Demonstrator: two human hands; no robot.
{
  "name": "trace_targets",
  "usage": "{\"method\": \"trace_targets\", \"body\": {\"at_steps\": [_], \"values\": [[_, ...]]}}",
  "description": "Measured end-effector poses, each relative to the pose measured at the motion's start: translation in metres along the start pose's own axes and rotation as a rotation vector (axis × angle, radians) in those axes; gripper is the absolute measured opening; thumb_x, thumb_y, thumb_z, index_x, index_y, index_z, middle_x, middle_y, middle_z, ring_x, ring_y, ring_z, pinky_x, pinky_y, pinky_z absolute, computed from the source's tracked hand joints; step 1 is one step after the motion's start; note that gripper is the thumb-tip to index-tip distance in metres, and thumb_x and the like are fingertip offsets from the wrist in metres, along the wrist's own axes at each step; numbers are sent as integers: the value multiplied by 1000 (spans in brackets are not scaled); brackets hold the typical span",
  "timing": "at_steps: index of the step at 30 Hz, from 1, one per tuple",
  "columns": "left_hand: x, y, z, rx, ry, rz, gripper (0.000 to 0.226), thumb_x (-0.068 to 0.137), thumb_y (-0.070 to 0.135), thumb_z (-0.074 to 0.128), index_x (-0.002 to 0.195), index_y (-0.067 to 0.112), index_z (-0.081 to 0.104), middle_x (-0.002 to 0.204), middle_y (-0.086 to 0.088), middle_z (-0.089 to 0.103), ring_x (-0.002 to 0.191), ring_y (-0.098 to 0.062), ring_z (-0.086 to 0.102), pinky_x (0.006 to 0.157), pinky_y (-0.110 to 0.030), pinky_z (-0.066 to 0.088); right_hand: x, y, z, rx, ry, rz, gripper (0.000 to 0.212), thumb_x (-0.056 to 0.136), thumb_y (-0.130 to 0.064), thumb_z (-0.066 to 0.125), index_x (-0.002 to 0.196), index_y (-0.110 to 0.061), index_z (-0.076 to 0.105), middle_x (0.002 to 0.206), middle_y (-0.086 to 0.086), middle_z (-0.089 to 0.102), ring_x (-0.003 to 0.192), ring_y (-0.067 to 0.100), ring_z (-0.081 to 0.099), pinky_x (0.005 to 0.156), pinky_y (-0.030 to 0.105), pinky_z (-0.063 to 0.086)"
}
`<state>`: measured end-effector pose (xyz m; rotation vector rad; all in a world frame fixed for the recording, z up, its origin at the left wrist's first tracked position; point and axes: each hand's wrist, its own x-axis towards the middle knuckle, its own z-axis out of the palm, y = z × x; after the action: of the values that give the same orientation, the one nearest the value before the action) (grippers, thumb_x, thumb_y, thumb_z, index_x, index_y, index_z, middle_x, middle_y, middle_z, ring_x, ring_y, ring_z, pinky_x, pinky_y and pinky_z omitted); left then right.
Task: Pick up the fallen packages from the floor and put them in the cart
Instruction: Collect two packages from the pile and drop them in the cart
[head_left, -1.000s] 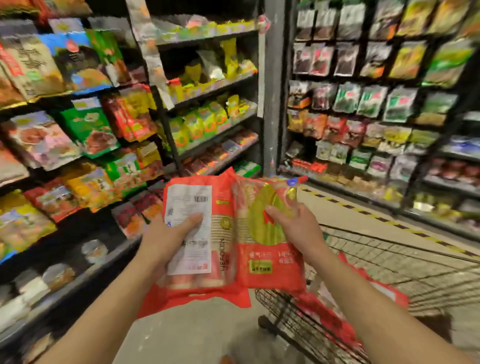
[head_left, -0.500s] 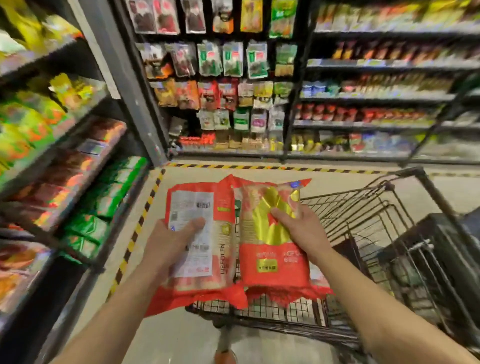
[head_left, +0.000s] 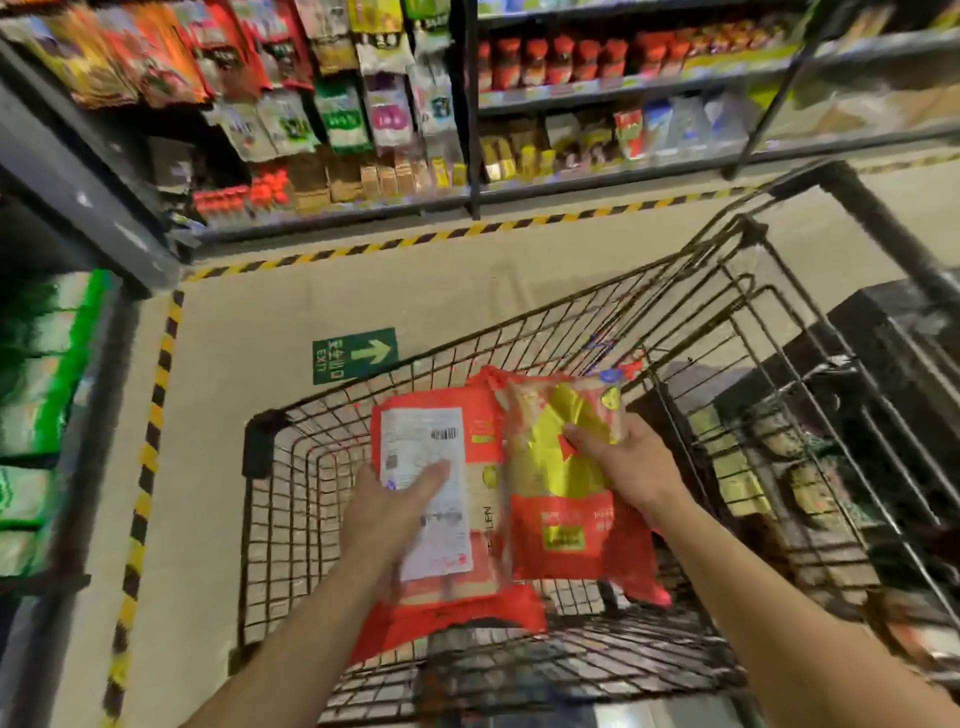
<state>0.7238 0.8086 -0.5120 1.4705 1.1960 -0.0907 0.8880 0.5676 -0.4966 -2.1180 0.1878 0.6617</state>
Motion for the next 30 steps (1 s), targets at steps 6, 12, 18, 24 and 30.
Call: {"method": "trace_targets", "body": {"at_steps": [6, 12, 18, 24, 30], "values": [[79, -28, 71, 15, -18, -63, 81, 58, 70, 100, 120, 24, 76, 99, -2, 89, 86, -28, 88, 85, -58, 70, 93, 41, 14, -36, -23, 63, 55, 75, -62, 90, 113, -29, 68, 104, -7, 79, 95, 16, 77, 95, 43, 62], [121, -35, 95, 57, 11, -103, 91, 57, 72, 98, 129, 23, 71, 102, -3, 88, 81, -26, 88, 76, -53, 72, 154, 57, 25, -86, -104, 105, 37, 82, -54, 88, 99, -27, 70, 108, 1, 79, 102, 24, 77, 101, 45, 59], [122, -28, 101, 252, 129, -87, 101, 51, 90, 88, 122, 20, 69, 120, -5, 80, 108, -30, 81, 94, -53, 66, 162, 57, 25, -244, -118, 66, 74, 78, -75, 78, 124, -22, 54, 118, -1, 70, 108, 24, 70, 100, 44, 56], [104, -13, 90, 259, 78, -84, 100, 49, 82, 93, 116, 21, 52, 121, -5, 73, 103, -28, 79, 91, -54, 67, 142, 36, 21, -527, -42, -32, 87, 87, -80, 63, 141, -14, 52, 139, 13, 60, 126, 39, 62, 102, 53, 54], [41, 44, 57, 541, 0, 37, 64, 93, 60, 78, 138, 17, 61, 153, -19, 58, 142, -38, 59, 117, -55, 52, 81, -31, -3, -867, -137, -156, 78, 103, -64, 51, 159, -10, 37, 155, 17, 50, 142, 38, 51, 113, 48, 46]]}}
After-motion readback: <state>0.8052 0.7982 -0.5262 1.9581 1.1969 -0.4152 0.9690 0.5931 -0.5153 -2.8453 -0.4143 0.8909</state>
